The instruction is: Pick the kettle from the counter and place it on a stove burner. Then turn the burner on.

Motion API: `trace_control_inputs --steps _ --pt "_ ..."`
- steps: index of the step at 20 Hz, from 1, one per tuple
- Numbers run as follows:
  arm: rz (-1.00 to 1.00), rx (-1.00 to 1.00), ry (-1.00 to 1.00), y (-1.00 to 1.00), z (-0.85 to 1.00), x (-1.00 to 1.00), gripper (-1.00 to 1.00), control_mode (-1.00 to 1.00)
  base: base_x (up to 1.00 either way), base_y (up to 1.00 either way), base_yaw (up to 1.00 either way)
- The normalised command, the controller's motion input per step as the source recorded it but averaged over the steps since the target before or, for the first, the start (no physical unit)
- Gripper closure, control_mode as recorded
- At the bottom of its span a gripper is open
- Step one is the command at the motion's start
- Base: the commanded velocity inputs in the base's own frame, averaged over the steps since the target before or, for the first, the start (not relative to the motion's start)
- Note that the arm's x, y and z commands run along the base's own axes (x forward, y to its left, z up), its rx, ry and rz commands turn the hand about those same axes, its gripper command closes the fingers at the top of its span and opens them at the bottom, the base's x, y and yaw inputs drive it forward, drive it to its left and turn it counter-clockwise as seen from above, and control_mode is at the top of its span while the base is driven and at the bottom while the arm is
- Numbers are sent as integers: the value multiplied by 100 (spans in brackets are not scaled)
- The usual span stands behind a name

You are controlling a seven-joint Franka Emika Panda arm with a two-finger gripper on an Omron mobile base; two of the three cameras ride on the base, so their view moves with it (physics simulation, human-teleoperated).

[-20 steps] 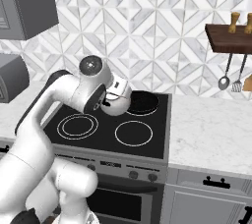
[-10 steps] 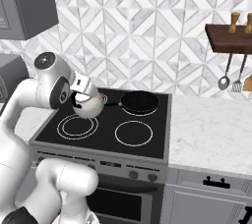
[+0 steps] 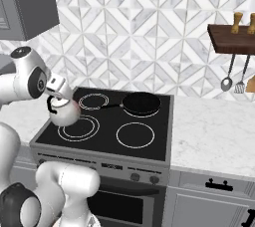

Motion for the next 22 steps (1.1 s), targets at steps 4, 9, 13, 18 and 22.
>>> trace_control_inputs --steps 4,9,13,18,22 --pt "0 0 7 4 -31 31 100 -100 0 0 0" --pt "0 12 0 1 -56 33 100 -100 0 0 0" --pt "0 11 0 6 -55 25 100 -100 0 0 0" --pt "0 0 0 16 -36 35 100 -100 0 0 0" --pt "0 0 0 0 -19 41 100 -100 0 0 0"
